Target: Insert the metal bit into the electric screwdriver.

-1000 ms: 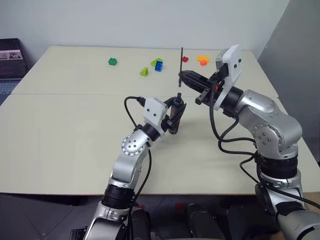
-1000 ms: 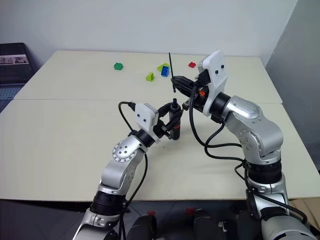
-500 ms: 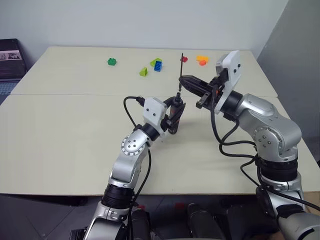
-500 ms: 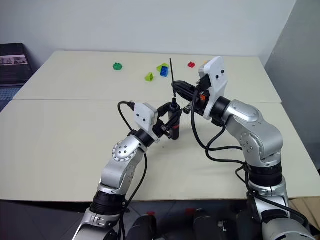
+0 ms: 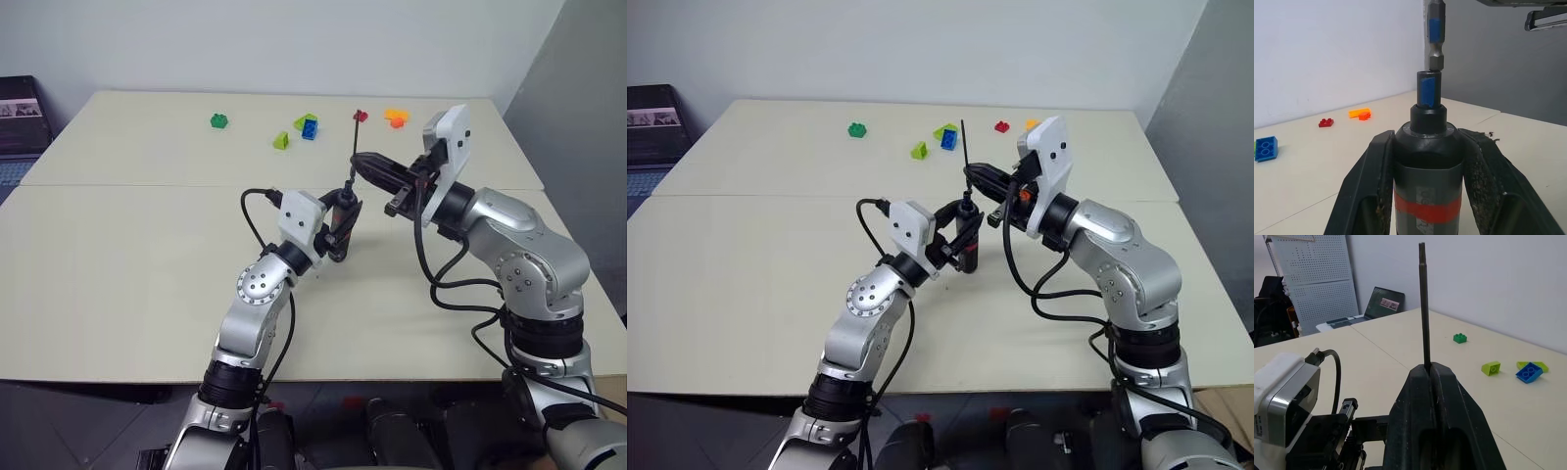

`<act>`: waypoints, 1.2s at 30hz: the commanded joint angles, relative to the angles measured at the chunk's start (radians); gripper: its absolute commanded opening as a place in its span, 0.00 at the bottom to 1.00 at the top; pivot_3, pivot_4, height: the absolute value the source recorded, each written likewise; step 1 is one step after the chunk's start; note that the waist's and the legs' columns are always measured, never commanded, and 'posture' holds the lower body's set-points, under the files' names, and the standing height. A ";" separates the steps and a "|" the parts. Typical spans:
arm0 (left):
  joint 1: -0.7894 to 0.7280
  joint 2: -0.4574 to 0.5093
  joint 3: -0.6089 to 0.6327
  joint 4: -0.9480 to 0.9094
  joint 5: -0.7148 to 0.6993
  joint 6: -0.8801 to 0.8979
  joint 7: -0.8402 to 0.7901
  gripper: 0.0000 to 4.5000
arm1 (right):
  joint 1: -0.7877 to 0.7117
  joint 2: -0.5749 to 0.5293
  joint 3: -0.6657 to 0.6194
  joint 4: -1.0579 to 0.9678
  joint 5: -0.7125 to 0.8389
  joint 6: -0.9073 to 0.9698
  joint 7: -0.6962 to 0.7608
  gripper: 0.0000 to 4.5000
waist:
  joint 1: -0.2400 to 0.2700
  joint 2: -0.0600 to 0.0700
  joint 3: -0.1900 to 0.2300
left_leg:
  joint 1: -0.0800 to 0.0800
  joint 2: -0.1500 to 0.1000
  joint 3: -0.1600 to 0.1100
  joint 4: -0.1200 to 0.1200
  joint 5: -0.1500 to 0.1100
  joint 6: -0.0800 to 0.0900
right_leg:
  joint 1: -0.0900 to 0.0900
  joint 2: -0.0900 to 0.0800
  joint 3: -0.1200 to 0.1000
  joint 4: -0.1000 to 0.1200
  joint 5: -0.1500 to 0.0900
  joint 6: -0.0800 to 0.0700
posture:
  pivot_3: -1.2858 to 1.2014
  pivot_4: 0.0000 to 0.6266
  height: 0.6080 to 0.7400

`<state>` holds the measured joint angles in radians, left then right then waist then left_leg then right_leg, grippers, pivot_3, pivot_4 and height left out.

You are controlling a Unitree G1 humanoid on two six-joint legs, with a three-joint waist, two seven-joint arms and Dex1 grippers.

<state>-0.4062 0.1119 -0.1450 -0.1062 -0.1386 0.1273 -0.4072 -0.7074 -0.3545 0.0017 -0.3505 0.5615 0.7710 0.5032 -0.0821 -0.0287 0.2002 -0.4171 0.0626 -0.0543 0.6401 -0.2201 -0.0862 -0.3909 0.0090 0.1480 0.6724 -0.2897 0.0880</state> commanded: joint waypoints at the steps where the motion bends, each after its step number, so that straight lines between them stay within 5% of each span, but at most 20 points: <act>1: -0.021 0.001 0.010 -0.017 -0.004 -0.020 -0.002 0.36 | -0.007 -0.001 -0.005 -0.042 0.012 -0.016 0.005 0.00 | 0.000 0.000 0.000 | 0.000 0.000 0.000 0.000 0.000 0.000 | 0.000 0.000 0.000 0.000 0.000 0.000 | 0.52 0.24 1.00; 28: -0.015 0.001 0.007 -0.024 -0.006 -0.012 -0.005 0.36 | 0.007 -0.001 0.022 -0.002 -0.020 -0.056 0.026 0.00 | 0.000 0.000 0.000 | 0.000 0.000 0.000 -0.001 0.000 0.000 | 0.000 0.000 0.000 -0.002 0.000 0.000 | 0.52 0.24 1.00; 36: -0.014 0.001 0.008 -0.022 -0.005 -0.010 -0.004 0.36 | -0.026 0.039 -0.059 -0.013 0.067 -0.046 0.014 0.00 | 0.000 0.000 0.000 | 0.000 0.001 0.000 -0.006 0.000 0.000 | 0.001 0.000 0.000 -0.008 0.001 -0.001 | 0.52 0.24 1.00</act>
<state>-0.4075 0.1124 -0.1456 -0.1082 -0.1426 0.1265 -0.4136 -0.7000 -0.3232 -0.0084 -0.3410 0.5868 0.7334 0.5231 -0.0819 -0.0287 0.2000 -0.4173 0.0630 -0.0542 0.6329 -0.2201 -0.0862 -0.3902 0.0089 0.1476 0.6632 -0.2866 0.0843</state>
